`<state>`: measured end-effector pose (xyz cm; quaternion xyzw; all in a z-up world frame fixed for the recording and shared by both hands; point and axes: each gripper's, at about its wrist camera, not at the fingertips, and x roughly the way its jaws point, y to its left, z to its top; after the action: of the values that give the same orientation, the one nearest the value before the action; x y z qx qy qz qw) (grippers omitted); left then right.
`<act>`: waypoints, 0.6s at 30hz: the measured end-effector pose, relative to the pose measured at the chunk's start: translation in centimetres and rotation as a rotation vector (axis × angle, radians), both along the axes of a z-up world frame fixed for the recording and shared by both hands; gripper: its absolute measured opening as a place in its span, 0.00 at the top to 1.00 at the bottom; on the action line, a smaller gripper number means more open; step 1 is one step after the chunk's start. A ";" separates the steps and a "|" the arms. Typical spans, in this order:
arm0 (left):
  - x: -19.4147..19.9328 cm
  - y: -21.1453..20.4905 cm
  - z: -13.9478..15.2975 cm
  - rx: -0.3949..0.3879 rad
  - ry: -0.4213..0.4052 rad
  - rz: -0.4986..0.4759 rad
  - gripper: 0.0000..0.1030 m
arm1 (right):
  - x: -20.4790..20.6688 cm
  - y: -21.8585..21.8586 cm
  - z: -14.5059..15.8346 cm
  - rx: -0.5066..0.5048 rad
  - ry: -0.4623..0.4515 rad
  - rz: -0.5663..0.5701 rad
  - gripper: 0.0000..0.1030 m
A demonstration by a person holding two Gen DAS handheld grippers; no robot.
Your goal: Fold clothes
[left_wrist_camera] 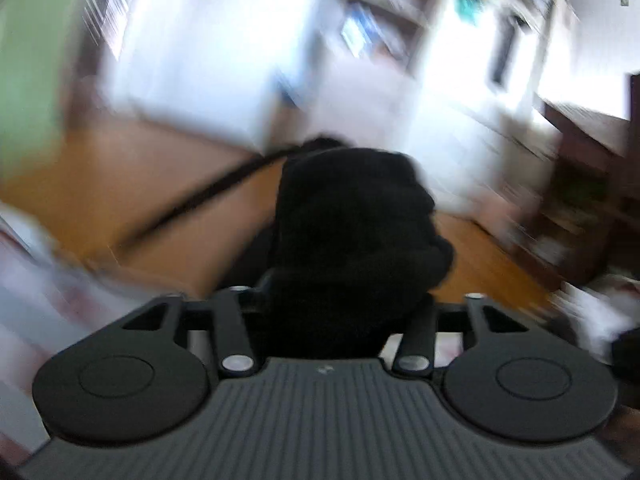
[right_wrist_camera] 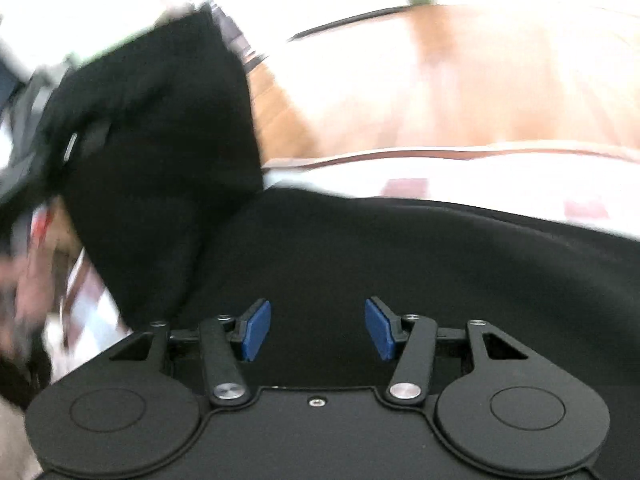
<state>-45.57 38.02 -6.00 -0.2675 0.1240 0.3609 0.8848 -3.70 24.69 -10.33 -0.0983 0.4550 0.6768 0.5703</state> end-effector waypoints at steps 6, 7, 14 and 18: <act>10.6 -3.8 -8.6 -0.375 0.321 -0.468 0.44 | 5.8 -5.0 -3.0 -0.083 0.154 -0.243 0.43; 10.8 -4.2 -9.8 -0.429 0.336 -0.487 0.44 | 6.2 -5.3 -3.3 -0.091 0.173 -0.262 0.43; 4.2 -1.7 -6.1 -0.438 -0.015 -0.460 0.32 | 6.2 -5.8 -4.6 -0.088 0.328 -0.278 0.35; -0.3 -0.1 -4.7 -0.345 -0.066 -0.270 0.21 | 6.5 -5.3 -4.4 -0.051 0.459 -0.263 0.30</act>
<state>-45.88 37.94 -10.69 -0.4075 0.1893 0.2038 0.8698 2.79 19.43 -14.72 0.1035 0.5982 0.5898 0.5326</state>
